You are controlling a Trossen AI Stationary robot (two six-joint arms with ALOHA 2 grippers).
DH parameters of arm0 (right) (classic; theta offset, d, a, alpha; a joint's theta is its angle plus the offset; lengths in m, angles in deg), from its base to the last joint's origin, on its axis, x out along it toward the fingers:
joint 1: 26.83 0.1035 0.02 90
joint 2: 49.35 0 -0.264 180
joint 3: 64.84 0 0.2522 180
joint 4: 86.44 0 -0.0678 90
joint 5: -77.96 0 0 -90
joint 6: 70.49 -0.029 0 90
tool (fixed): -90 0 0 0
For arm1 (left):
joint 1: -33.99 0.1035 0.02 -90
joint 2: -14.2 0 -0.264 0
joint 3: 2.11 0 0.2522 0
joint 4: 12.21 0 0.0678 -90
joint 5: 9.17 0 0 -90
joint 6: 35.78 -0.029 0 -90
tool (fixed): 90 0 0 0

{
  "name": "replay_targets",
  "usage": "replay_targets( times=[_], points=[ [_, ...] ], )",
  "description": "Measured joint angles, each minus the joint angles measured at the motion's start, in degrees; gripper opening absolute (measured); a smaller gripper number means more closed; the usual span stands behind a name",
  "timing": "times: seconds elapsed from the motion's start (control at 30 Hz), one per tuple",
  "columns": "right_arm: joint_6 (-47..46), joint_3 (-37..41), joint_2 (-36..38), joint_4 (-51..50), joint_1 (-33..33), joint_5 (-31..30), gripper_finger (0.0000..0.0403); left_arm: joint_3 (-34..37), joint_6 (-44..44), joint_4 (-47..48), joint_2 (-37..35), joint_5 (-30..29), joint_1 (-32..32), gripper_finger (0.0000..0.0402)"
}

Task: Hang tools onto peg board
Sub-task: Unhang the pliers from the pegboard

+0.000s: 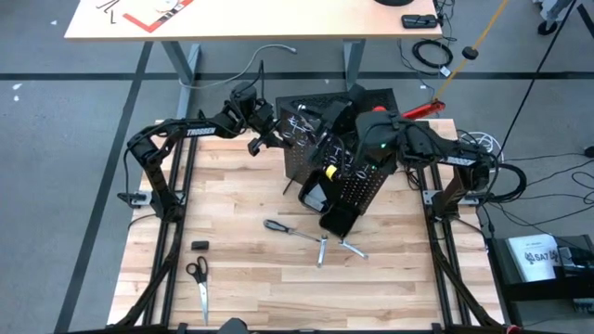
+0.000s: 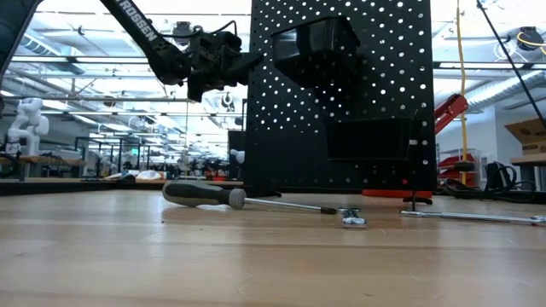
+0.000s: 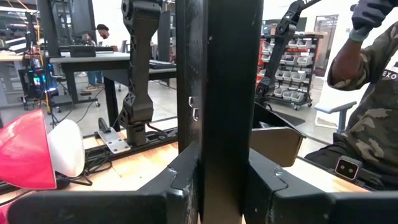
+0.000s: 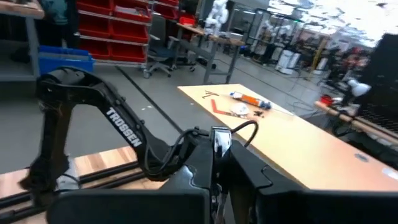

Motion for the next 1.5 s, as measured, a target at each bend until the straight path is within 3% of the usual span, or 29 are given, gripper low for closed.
replay_targets(
  times=[0.3, 0.73, 1.27, 1.5],
  points=[
    [5.15, 0.39, -0.45, 6.89, 0.06, -1.86, 0.0013, 0.00, 0.11, 0.02, 0.00, -0.22, -0.02, 0.0084],
    [5.61, 0.39, -0.45, 9.58, -0.31, -5.42, 0.0013, -0.02, 0.27, 0.17, 0.02, -0.65, -0.02, 0.0084],
    [-9.97, 0.07, -0.57, 6.23, -0.21, -16.03, 0.0013, -0.04, -0.52, 0.35, 0.09, -2.47, -0.30, 0.0084],
    [-14.87, 0.55, -0.58, 2.43, -0.62, -12.89, 0.0013, -0.04, -0.83, 0.20, 0.09, -2.49, -0.31, 0.0084]
  ],
)
